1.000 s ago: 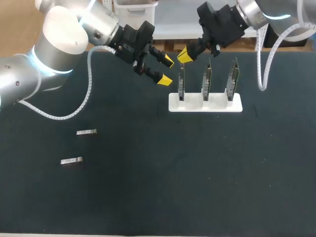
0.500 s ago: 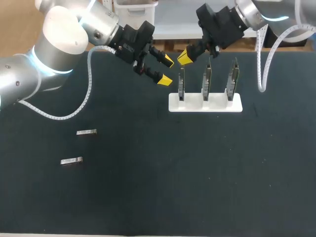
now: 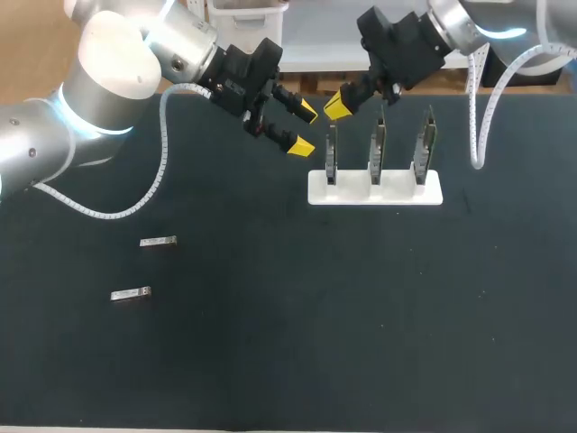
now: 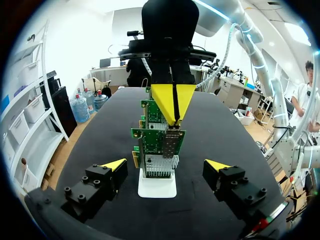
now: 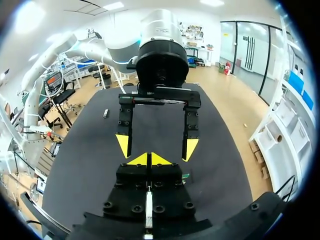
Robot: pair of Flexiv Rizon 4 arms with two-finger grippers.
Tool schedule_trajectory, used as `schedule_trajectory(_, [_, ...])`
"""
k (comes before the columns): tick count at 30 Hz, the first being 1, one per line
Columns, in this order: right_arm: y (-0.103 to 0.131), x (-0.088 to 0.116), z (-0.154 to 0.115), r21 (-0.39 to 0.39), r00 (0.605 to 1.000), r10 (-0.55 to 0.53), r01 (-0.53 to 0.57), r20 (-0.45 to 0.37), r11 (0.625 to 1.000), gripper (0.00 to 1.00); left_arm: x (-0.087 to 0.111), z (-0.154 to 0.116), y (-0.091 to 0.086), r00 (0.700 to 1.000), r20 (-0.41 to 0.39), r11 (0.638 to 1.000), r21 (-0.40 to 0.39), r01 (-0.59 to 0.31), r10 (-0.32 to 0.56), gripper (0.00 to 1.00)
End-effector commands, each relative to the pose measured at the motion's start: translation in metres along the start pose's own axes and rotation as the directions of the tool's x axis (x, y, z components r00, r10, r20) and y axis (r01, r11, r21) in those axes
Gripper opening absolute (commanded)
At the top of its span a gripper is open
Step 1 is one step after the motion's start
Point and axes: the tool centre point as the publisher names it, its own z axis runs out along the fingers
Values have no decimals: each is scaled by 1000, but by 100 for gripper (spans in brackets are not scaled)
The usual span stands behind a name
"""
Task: Pick up the optical module with the left hand, and insert it into the network port with the right hand.
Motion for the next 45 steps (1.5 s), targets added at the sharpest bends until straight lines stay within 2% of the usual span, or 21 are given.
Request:
schedule_trajectory(1, [-3,15,13,-5,1000,6,-6,-5,1000,0,-1,0,2,1000,-4,1000,3,2,-2,100])
schedule_trajectory(10, [1,4,4,2,1000,-2,2,29,1000,0,-1,0,2,1000,-4,1000,3,2,-2,100])
schedule_trajectory(17, [8,-24,-23,26,992,-50,48,113,999,0,-1,0,2,1000,-4,1000,3,2,-2,100])
schedule_trajectory(21, [8,-30,-41,57,988,-80,73,135,996,0,-1,0,2,1000,-4,1000,3,2,-2,100])
schedule_trajectory(25, [6,-22,-60,77,986,-92,81,142,994,0,-1,0,2,1000,-4,1000,3,2,-2,100])
schedule_trajectory(32, [3,4,-80,32,988,-98,94,118,995,0,-1,0,2,1000,-4,1000,3,2,-2,100])
schedule_trajectory(38, [6,23,-87,-7,991,-99,101,94,995,0,-1,0,2,1000,-4,1000,3,2,-2,100])
schedule_trajectory(45, [6,41,-87,-16,994,-81,82,79,996,0,-1,0,2,1000,-4,1000,3,2,-2,100])
